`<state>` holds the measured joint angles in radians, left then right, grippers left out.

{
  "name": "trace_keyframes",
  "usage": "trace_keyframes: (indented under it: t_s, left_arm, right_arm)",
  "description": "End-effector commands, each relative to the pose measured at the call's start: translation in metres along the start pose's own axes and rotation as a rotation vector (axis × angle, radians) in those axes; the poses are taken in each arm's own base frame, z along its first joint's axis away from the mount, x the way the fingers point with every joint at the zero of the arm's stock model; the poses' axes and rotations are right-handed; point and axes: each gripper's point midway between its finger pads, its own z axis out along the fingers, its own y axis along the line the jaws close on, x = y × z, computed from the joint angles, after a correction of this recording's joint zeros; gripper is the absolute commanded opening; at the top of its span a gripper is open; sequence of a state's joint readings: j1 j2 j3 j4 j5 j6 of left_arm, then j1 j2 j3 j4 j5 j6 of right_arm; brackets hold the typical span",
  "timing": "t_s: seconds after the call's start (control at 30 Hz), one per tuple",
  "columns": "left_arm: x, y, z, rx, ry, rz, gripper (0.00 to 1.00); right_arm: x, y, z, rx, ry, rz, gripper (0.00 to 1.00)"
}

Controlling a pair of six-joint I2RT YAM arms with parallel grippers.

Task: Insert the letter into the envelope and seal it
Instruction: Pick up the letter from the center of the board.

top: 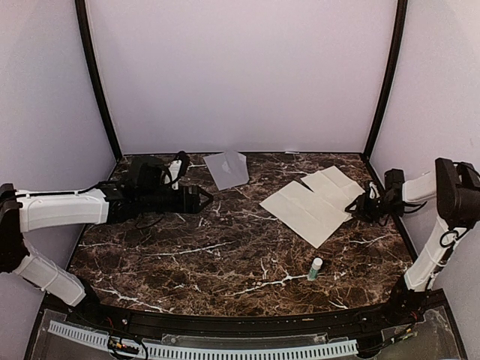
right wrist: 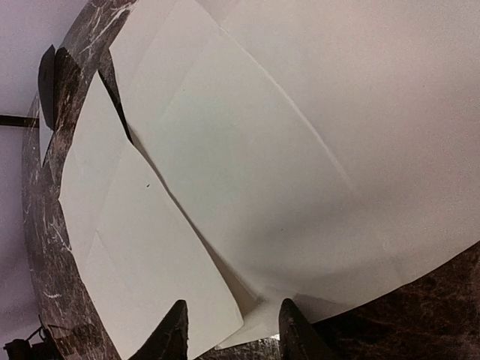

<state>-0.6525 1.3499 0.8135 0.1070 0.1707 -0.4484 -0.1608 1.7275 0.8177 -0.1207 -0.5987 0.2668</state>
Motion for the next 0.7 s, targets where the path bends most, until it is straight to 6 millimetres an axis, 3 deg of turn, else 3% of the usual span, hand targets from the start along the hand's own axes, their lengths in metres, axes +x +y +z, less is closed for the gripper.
trace_keyframes:
  t_s: [0.0,0.27,0.53,0.67]
  left_arm:
    - [-0.028,-0.025,0.019,0.047,-0.082,-0.047,0.78]
    - [-0.033,-0.045,0.073,0.096,-0.060,-0.062,0.74]
    - [-0.029,-0.049,0.121,0.109,0.004,-0.055,0.72]
    - [-0.035,-0.063,0.140,0.134,-0.005,-0.049,0.72]
  right_arm:
    - [0.004,-0.001,0.010,-0.032,0.016,-0.005,0.37]
    - [0.007,0.012,0.011,-0.086,0.029,0.013,0.34]
    - [-0.013,0.044,-0.004,-0.165,-0.045,0.012,0.33]
    - [-0.019,0.054,-0.004,-0.189,-0.047,0.002,0.32]
